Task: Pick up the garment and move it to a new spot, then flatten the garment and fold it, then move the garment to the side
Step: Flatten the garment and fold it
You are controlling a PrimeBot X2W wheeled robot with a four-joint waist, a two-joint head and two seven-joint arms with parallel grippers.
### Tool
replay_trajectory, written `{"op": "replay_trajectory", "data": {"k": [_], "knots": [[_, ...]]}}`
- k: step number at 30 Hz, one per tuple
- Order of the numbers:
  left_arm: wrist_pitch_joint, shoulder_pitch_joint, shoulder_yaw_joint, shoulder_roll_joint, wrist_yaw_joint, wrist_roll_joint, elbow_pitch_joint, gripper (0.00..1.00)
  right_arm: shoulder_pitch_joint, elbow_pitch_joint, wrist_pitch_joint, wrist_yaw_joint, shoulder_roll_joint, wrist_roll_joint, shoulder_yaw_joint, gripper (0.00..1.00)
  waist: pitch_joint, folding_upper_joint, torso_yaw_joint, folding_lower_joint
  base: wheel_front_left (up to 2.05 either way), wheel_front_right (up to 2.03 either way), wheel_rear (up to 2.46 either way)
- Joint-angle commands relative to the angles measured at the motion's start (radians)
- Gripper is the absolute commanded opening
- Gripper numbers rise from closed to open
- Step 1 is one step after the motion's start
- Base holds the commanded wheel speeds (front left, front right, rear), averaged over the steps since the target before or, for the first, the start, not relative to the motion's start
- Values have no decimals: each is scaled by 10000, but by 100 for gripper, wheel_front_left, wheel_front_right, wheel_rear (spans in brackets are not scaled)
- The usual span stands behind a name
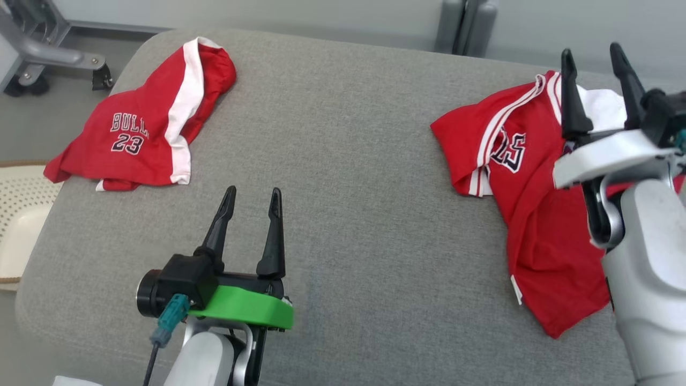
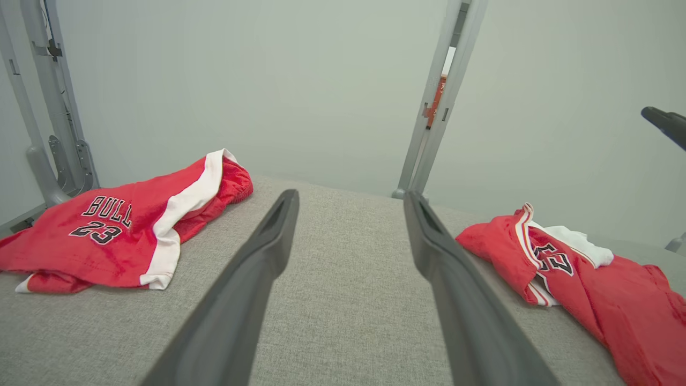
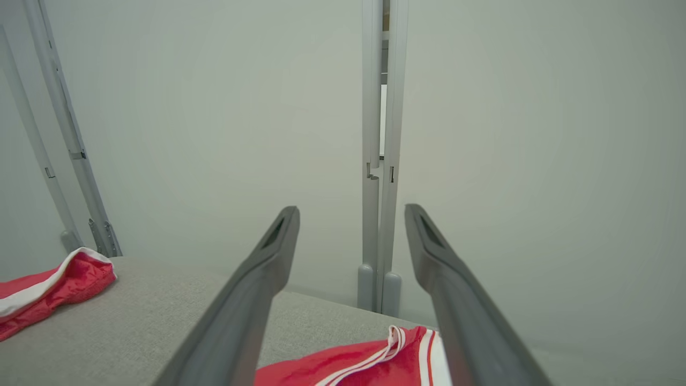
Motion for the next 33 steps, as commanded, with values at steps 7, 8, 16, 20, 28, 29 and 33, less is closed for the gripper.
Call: {"op": "replay_trajectory", "data": {"k": [7,8,16,20,28,29,33], "knots": [[-32,377,-15,21,94,207,238,100,3062,-2756,-26,-14,861,-356,-396,100,-950,0,-1063,0,0,0,0],[-30,425,-44,21,74,201,266,100,3428,-3006,-26,-16,976,-398,-451,100,-1000,0,-1126,0,0,0,0],[-30,887,-200,23,-64,184,402,100,5941,-4089,-27,-14,1470,-755,-492,100,-1429,0,-1587,0,0,0,0],[-32,1030,-195,23,-74,76,419,100,6490,-4197,-27,-14,1518,-824,-500,100,-1476,0,-1728,0,0,0,0],[-32,768,-378,24,6,-272,190,100,6623,-3836,-13,-16,1346,-1352,158,100,-1160,0,-1683,0,0,0,0],[-32,751,-397,24,5,-270,190,100,6606,-3655,80,-16,1285,-1399,357,100,-1108,0,-1664,0,0,0,0],[-30,610,-515,24,-54,-229,256,100,6356,-2662,312,-16,1062,-1566,835,100,-822,0,-1426,0,0,0,0]]}}
